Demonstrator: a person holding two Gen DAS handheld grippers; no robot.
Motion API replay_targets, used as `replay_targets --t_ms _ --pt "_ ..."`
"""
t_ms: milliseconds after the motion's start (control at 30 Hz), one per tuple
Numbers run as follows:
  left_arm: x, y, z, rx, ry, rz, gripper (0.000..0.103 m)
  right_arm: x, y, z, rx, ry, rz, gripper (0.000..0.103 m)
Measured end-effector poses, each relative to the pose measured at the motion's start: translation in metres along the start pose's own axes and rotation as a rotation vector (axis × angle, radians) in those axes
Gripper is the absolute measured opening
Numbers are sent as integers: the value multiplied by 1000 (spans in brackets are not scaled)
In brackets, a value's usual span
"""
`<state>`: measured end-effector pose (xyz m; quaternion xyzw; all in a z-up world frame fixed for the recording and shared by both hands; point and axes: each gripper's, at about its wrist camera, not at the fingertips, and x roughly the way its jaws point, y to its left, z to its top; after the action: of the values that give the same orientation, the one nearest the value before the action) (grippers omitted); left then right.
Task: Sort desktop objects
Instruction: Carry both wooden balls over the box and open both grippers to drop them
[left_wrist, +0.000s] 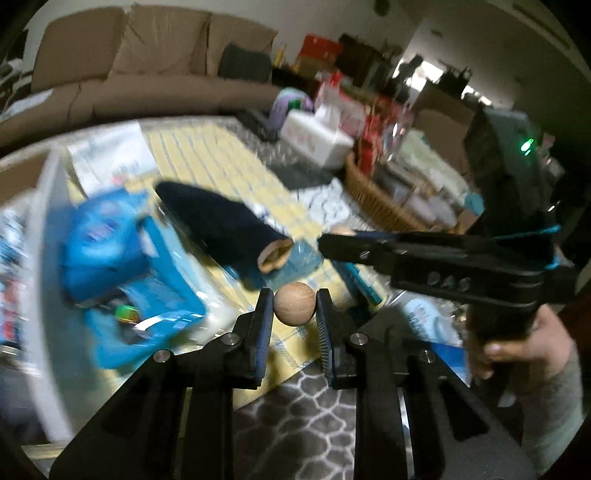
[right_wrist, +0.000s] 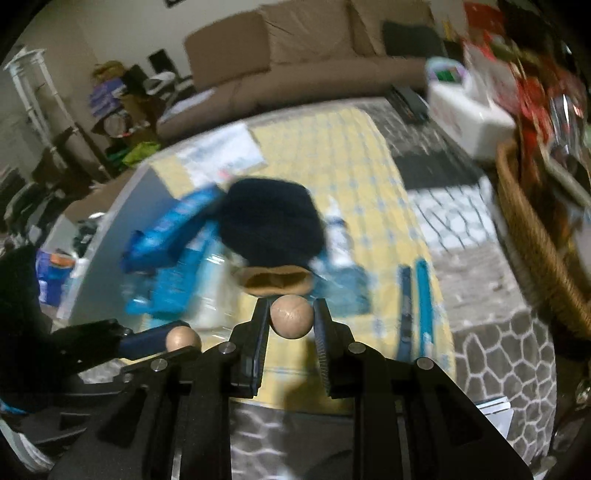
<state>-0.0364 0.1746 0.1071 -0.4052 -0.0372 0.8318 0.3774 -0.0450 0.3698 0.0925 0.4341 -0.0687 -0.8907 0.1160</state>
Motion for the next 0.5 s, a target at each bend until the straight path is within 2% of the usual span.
replay_targets --t_ms 133,267,333,500 --pt "-57 31 13 -39 -45 8 21 -14 48 14 -20 -53 66 23" --pt "-104 72 13 -74 -65 49 21 -12 110 22 -76 -59 144 23" --pt "-132 103 11 -79 -66 103 21 -3 141 26 -93 -47 184 23" --pt "-168 176 5 -93 -52 236 21 39 218 34 -122 8 236 23"
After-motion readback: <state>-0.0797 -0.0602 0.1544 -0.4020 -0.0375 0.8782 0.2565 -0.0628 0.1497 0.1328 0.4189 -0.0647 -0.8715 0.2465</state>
